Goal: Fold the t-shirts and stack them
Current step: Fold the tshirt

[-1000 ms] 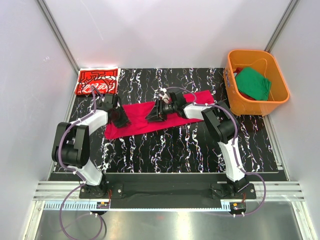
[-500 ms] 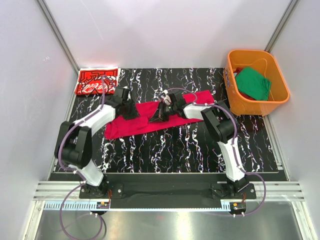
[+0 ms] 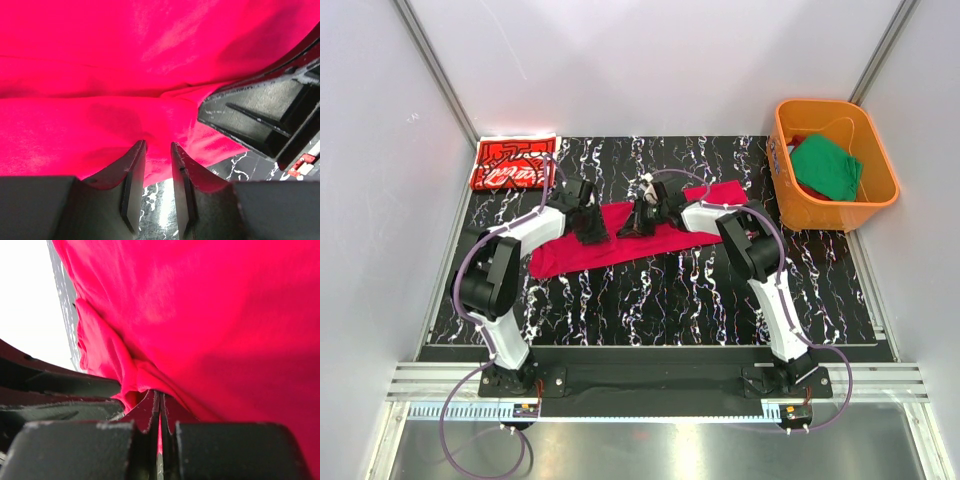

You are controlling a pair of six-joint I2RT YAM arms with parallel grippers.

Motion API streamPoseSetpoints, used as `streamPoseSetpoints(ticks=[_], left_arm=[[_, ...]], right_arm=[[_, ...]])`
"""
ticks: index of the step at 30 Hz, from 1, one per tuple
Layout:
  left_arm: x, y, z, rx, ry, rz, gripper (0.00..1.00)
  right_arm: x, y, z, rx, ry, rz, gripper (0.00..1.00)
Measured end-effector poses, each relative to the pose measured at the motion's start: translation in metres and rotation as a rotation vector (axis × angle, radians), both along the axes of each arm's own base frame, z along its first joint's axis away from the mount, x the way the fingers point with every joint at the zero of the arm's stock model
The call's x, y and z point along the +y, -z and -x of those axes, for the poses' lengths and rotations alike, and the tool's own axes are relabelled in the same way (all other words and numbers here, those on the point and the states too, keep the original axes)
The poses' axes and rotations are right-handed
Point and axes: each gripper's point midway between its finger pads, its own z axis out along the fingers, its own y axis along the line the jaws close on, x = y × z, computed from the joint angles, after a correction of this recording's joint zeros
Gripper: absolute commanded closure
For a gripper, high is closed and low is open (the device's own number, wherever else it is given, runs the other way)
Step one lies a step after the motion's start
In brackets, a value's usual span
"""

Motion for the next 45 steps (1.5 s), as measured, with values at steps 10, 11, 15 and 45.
streamPoseSetpoints(ticks=[10,11,15,45], left_arm=[[-0.003,0.008,-0.001,0.007,0.006,-0.001,0.69],[-0.004,0.008,0.000,0.011,0.006,0.001,0.69],[-0.009,0.001,-0.005,0.001,0.008,0.013,0.67],[-0.034,0.019,-0.036,-0.015,0.019,0.077,0.68]], right_arm=[[-0.005,0.001,-0.024,-0.039,0.025,0.012,0.99],[-0.005,0.002,-0.026,-0.037,0.022,0.008,0.99],[-0.003,0.002,-0.032,-0.054,0.014,0.006,0.98],[-0.109,-0.022,-0.008,-0.163,0.171,0.330,0.69]])
